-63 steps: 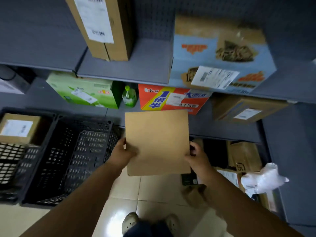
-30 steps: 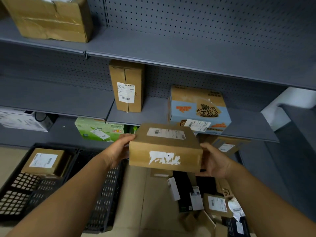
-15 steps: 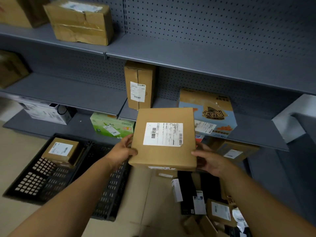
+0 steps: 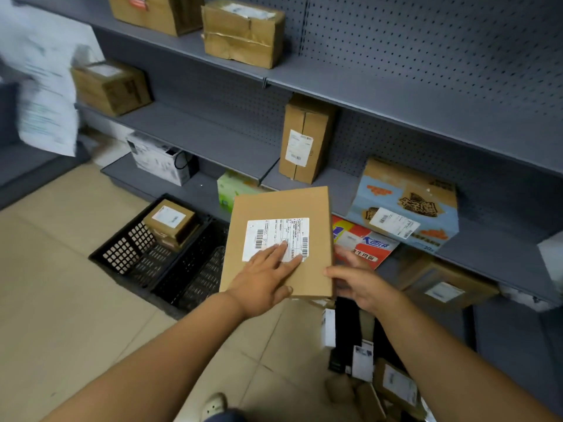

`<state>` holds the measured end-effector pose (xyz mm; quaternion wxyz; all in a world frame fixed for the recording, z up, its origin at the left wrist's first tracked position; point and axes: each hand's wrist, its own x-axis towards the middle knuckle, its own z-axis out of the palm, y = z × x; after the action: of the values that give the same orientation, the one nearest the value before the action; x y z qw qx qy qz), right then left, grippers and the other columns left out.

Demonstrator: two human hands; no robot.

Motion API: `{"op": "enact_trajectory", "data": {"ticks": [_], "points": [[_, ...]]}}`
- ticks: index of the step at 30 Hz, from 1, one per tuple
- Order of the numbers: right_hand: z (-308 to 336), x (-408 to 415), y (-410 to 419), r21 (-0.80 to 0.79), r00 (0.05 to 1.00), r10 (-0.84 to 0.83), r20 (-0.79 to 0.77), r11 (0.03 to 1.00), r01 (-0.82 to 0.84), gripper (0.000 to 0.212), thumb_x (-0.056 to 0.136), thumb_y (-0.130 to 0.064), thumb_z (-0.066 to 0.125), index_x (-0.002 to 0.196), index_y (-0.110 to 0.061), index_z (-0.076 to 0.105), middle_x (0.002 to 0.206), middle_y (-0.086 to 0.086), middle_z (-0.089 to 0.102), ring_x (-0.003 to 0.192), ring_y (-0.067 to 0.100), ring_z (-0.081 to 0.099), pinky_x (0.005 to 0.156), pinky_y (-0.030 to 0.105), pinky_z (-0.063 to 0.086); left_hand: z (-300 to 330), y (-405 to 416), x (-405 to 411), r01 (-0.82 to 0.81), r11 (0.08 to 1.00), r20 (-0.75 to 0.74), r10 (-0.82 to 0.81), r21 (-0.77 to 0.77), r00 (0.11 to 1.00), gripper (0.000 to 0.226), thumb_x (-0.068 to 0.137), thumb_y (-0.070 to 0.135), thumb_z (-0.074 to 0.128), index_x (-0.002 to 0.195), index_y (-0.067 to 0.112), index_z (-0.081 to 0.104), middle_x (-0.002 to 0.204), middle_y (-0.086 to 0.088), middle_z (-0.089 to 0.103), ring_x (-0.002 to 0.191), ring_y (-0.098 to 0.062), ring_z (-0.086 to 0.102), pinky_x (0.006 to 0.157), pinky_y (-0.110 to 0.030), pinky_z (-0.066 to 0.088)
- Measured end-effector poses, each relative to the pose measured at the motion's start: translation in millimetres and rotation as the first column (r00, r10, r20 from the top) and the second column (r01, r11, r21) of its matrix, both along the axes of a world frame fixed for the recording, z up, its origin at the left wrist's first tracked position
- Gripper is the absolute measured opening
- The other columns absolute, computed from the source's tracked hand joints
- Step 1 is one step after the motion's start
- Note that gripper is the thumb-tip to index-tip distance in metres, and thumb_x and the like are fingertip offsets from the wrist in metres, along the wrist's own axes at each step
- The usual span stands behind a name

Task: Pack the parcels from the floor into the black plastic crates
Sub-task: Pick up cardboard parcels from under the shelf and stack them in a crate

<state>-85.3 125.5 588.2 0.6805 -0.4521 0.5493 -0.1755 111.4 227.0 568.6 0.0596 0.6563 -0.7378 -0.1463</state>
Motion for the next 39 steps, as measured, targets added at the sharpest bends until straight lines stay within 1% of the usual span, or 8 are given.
{"op": "enact_trajectory", "data": {"ticks": [5, 7, 12, 16, 23, 30, 34, 39], "points": [[12, 38, 36, -0.002, 0.997, 0.074, 0.001, 0.997, -0.074, 0.067, 0.079, 0.003, 0.067, 0.135, -0.024, 0.044, 0.110, 0.006, 0.064, 0.096, 0.024, 0.063, 0.069, 0.036, 0.054, 7, 48, 25, -0.044, 0.999, 0.077, 0.042, 0.029, 0.996, 0.083, 0.070, 0.067, 0.004, 0.148, 0.040, 0.000, 0.158, -0.008, -0.006, 0.144, -0.029, -0.002, 0.116, -0.042, 0.003], [15, 58, 49, -0.011, 0.996, 0.092, -0.005, 0.996, -0.092, 0.067, 0.079, 0.003, 0.068, 0.135, -0.024, 0.044, 0.110, 0.006, 0.064, 0.096, 0.024, 0.063, 0.071, 0.037, 0.054, 10, 66, 39, -0.067, 0.997, 0.103, 0.064, 0.032, 0.993, 0.079, 0.073, 0.067, 0.006, 0.148, 0.041, -0.002, 0.158, -0.008, -0.006, 0.144, -0.031, -0.002, 0.116, -0.043, 0.003], [20, 122, 84, -0.054, 0.986, 0.164, -0.037, 0.985, -0.166, 0.063, 0.077, 0.005, 0.068, 0.128, -0.025, 0.047, 0.108, 0.011, 0.068, 0.094, 0.024, 0.065, 0.071, 0.036, 0.055, 13, 112, 92, -0.122, 0.992, 0.152, 0.119, 0.010, 0.981, 0.070, 0.094, 0.052, 0.038, 0.148, 0.039, -0.003, 0.158, -0.010, -0.004, 0.143, -0.032, 0.002, 0.115, -0.044, 0.008], [23, 192, 117, -0.076, 0.979, 0.197, -0.057, 0.977, -0.201, 0.061, 0.077, 0.006, 0.066, 0.125, -0.027, 0.048, 0.101, 0.008, 0.068, 0.084, 0.020, 0.065, 0.069, 0.035, 0.053, 16, 152, 154, -0.150, 0.989, 0.187, 0.148, -0.003, 0.971, 0.071, 0.094, 0.051, 0.039, 0.148, 0.037, -0.005, 0.158, -0.010, -0.003, 0.143, -0.033, 0.004, 0.115, -0.044, 0.011], [12, 313, 172, -0.057, 0.975, 0.207, -0.074, 0.976, -0.212, 0.069, 0.076, 0.004, 0.068, 0.133, -0.027, 0.045, 0.101, 0.006, 0.065, 0.090, 0.021, 0.061, 0.072, 0.034, 0.050, 13, 217, 272, -0.142, 0.990, 0.162, 0.138, 0.016, 0.977, 0.067, 0.096, 0.040, 0.041, 0.149, 0.037, -0.001, 0.158, -0.010, -0.003, 0.144, -0.032, 0.003, 0.114, -0.043, 0.014], [-5, 382, 193, -0.003, 0.983, 0.163, -0.084, 0.986, -0.164, 0.068, 0.076, 0.004, 0.068, 0.132, -0.028, 0.046, 0.098, 0.005, 0.063, 0.091, 0.022, 0.059, 0.074, 0.037, 0.049, -3, 242, 347, -0.098, 0.993, 0.092, 0.092, 0.061, 0.991, 0.068, 0.093, 0.034, 0.045, 0.149, 0.033, 0.008, 0.158, -0.008, 0.002, 0.143, -0.026, 0.011, 0.113, -0.037, 0.020], [-15, 405, 180, 0.046, 0.986, 0.143, -0.080, 0.989, -0.140, 0.069, 0.076, 0.002, 0.070, 0.133, -0.029, 0.046, 0.106, 0.006, 0.063, 0.103, 0.028, 0.059, 0.077, 0.042, 0.051, -16, 234, 380, -0.212, 0.975, 0.038, 0.210, 0.070, 0.977, 0.071, 0.091, 0.035, 0.049, 0.150, 0.029, 0.010, 0.157, -0.005, 0.009, 0.142, -0.022, 0.013, 0.113, -0.034, 0.019], [-28, 433, 147, 0.093, 0.990, 0.123, -0.074, 0.989, -0.116, 0.067, 0.079, 0.001, 0.068, 0.136, -0.025, 0.043, 0.104, 0.006, 0.062, 0.095, 0.025, 0.059, 0.073, 0.042, 0.053, -36, 208, 431, -0.423, 0.887, 0.013, 0.428, 0.183, 0.903, 0.072, 0.092, 0.038, 0.048, 0.150, 0.027, 0.006, 0.156, -0.009, 0.009, 0.142, -0.027, 0.010, 0.113, -0.043, 0.022]]}}
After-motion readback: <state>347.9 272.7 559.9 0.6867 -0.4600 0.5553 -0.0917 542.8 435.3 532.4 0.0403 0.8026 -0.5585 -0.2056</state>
